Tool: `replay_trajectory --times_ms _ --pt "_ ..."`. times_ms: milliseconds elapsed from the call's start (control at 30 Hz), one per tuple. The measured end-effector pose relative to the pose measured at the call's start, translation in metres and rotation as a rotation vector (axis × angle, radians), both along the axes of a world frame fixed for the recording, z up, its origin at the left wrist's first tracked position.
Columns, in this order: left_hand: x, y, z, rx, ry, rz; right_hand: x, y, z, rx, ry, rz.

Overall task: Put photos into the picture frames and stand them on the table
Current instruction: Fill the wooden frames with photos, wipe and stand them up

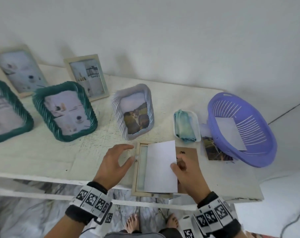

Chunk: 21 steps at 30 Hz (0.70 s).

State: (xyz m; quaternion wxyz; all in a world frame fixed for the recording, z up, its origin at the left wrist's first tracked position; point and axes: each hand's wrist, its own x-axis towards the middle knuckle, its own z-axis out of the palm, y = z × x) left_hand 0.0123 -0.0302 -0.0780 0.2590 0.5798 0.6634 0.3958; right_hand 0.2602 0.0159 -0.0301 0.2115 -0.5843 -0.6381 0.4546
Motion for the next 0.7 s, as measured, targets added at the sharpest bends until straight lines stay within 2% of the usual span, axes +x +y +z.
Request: replay_trajectory --times_ms 200,300,433,700 --pt "-0.004 -0.005 -0.031 0.095 0.294 -0.119 -0.012 -0.003 -0.003 0.089 -0.265 -0.022" --pt "-0.005 -0.005 -0.031 0.133 0.312 -0.125 -0.018 -0.004 0.002 0.123 -0.432 0.017" --pt "-0.006 -0.005 -0.031 0.145 0.323 -0.138 -0.026 -0.003 0.002 0.163 -0.554 0.073" --pt "-0.007 -0.004 -0.035 0.17 0.327 -0.135 -0.04 -0.005 -0.012 0.149 -0.675 0.118"
